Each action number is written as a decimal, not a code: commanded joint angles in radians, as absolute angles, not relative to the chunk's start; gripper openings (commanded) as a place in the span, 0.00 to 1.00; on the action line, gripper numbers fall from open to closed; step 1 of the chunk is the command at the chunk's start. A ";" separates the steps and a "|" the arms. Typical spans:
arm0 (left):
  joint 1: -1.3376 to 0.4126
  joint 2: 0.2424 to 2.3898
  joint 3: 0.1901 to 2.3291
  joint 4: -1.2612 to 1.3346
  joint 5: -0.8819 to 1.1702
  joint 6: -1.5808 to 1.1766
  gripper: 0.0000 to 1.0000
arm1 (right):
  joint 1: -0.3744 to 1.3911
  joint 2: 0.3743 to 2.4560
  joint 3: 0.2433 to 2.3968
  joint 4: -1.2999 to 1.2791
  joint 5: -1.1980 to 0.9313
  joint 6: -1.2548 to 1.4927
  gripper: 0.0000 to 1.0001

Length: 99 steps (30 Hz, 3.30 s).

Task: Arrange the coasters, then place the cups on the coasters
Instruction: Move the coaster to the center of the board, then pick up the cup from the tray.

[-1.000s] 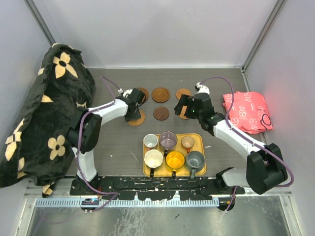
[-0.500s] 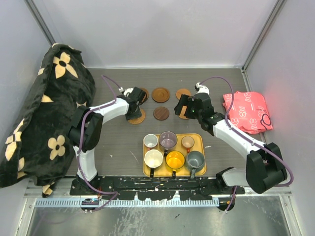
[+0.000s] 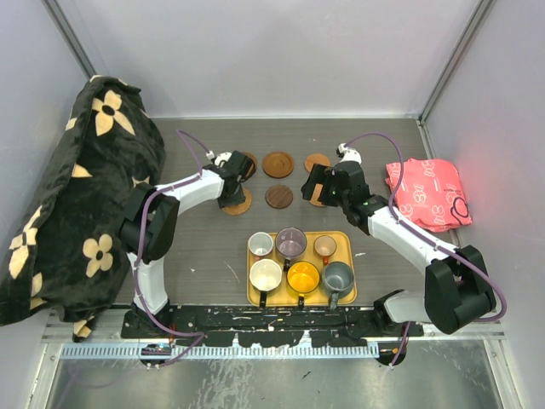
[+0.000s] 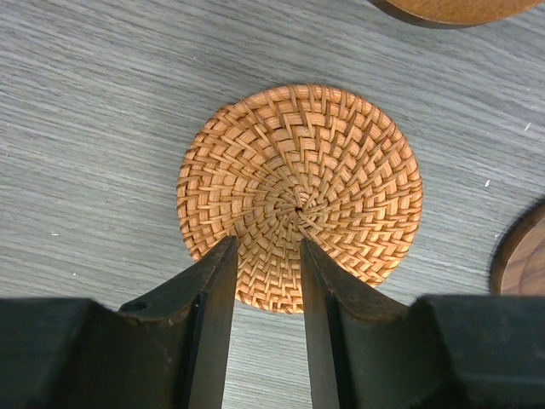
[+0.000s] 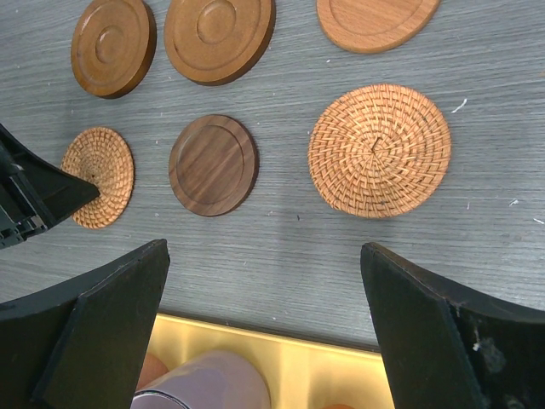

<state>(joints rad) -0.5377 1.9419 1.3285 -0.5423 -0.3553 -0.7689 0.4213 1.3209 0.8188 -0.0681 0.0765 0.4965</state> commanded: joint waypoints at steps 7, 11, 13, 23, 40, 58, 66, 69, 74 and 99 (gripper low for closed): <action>-0.554 1.983 1.338 -0.540 -0.322 -0.787 0.36 | 0.418 1.310 0.822 -0.016 0.074 0.500 0.99; -0.560 1.988 1.338 -0.536 -0.313 -0.793 0.36 | 0.417 1.311 0.822 -0.016 0.072 0.501 0.99; -0.565 1.992 1.342 -0.537 -0.317 -0.794 0.36 | 0.417 1.309 0.821 -0.017 0.073 0.500 0.99; -0.572 2.003 1.360 -0.553 -0.334 -0.795 0.37 | 0.417 1.302 0.821 -0.017 0.075 0.500 0.99; -0.572 1.921 1.390 -0.581 -0.368 -0.777 0.41 | 0.417 1.306 0.822 -0.014 0.066 0.503 0.99; -0.584 1.699 1.398 -0.592 -0.425 -0.710 0.52 | 0.418 1.292 0.819 -0.013 0.076 0.497 0.99; -0.584 1.531 1.271 -0.505 -0.462 -0.692 0.68 | 0.417 1.284 0.823 -0.020 0.077 0.489 0.99; -0.585 1.480 1.224 -0.453 -0.474 -0.681 0.71 | 0.417 1.280 0.822 -0.020 0.077 0.486 0.99; -0.584 1.437 1.183 -0.398 -0.462 -0.661 0.78 | 0.417 1.279 0.824 -0.023 0.077 0.480 1.00; -0.583 1.409 1.090 -0.383 -0.468 -0.703 0.98 | 0.582 1.035 0.780 -0.230 0.290 0.489 1.00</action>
<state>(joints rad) -0.5816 1.4319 1.0916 -0.3935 -0.4492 -0.6472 0.5228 1.1019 0.7795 -0.1669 0.1688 0.4812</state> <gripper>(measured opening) 0.983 0.998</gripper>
